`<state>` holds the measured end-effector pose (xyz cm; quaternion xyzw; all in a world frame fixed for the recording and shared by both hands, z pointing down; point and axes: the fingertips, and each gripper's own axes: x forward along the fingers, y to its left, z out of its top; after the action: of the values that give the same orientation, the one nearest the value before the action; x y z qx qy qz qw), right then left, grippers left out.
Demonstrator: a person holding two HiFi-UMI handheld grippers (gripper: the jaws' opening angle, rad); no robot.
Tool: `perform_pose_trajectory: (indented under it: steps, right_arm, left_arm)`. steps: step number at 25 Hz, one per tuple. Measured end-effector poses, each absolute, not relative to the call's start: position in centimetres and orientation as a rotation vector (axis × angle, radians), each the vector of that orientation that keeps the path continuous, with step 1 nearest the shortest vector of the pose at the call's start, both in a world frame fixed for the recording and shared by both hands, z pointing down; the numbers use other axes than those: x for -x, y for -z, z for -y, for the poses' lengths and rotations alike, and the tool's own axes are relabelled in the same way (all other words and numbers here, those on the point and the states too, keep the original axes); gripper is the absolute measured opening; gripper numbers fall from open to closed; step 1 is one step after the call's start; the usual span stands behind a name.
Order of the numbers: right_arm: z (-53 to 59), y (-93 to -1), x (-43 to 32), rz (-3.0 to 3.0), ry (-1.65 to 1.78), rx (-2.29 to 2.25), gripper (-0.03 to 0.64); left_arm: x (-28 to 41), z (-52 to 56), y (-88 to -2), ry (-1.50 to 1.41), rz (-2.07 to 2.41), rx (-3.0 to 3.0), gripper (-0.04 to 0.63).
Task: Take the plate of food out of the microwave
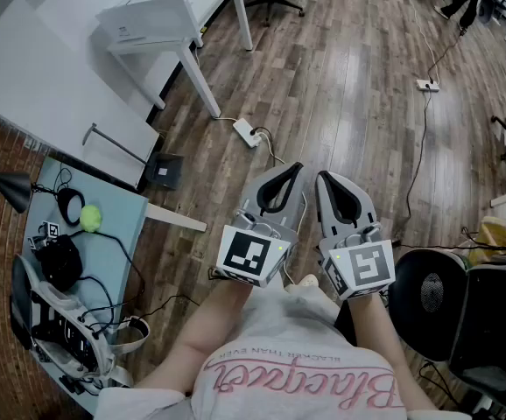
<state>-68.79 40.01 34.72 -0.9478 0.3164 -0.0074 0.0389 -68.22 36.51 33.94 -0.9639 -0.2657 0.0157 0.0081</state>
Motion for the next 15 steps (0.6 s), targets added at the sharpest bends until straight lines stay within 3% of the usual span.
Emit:
perform_pose_trajectory:
  steps: [15]
  right_arm:
    - [-27.3, -31.2, 69.9, -0.853, -0.091, 2.957, 0.011]
  left_arm:
    - [69.2, -23.8, -30.9, -0.153, 0.947, 2.966, 0.006]
